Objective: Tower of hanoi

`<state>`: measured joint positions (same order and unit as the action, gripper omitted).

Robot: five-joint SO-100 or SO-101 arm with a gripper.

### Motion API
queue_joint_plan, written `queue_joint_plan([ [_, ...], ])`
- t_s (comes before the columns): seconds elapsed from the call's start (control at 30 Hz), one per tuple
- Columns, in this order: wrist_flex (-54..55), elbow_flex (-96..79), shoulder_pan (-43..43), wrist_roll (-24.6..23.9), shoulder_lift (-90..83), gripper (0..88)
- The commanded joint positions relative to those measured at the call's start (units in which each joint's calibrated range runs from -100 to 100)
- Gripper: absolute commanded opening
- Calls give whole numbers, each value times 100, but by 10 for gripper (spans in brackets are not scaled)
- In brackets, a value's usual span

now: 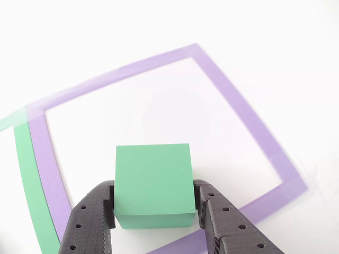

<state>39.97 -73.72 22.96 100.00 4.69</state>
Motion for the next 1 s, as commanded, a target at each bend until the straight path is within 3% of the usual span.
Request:
queue_joint_plan([
  [0.0, 157, 181, -5, 0, -53, 106],
  [0.27, -5, 181, -34, 0, -279, 91],
  [0.47, -742, 199, -187, 0, -1005, 87],
  [0.67, -2855, 581, -398, 0, -2540, 80],
  [0.97, -7697, 3290, -705, 0, -4017, 78],
])
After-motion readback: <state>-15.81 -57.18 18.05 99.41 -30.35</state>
